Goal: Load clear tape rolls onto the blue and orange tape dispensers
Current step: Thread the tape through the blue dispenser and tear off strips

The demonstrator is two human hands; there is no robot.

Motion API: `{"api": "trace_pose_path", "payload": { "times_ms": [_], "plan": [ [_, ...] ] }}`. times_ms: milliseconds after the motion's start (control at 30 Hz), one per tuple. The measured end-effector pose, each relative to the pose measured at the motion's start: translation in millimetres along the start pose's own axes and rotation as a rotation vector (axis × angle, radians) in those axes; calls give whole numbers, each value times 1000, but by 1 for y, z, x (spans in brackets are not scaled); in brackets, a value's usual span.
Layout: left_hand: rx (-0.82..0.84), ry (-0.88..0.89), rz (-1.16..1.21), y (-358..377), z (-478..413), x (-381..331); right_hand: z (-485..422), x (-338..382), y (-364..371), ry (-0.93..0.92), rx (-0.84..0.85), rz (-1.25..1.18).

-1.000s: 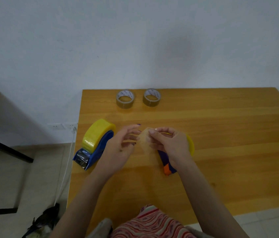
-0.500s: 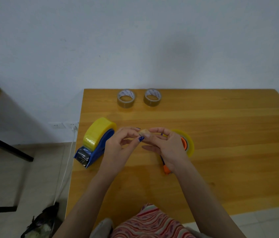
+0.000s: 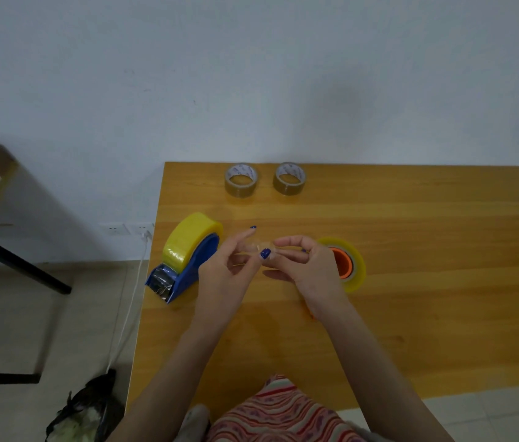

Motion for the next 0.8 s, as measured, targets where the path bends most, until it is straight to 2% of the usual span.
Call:
{"api": "trace_pose_path", "payload": {
  "times_ms": [267,400,467,600,633,700,800],
  "plan": [
    [-30,-147,50,-7,-2,16,-5,-8,6,67,42,-84],
    [14,-212,44,-5,1,24,-4,-12,7,-46,55,114],
    [50,-253,6,-5,4,34,-7,-26,8,11,58,128],
    [129,-494,23,-17,18,74,-10,-66,17,207,118,105],
    [137,-484,-41,-22,20,79,-9,-72,20,207,130,141],
    [92,-349,-197,-39,15,77,-11,-82,25,123,131,320],
    [-82,-214,-199,-70,0,64,-20,-97,34,-68,132,628]
  ]
}}
Point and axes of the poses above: each hand's wrist, its own z-axis away from the middle knuckle, its own y-axis out of the palm, x = y × z, the point moved 9 cm from there along -z, towards the middle knuckle, and after that the axes turned 14 degrees about -x, right-handed, at the moved point
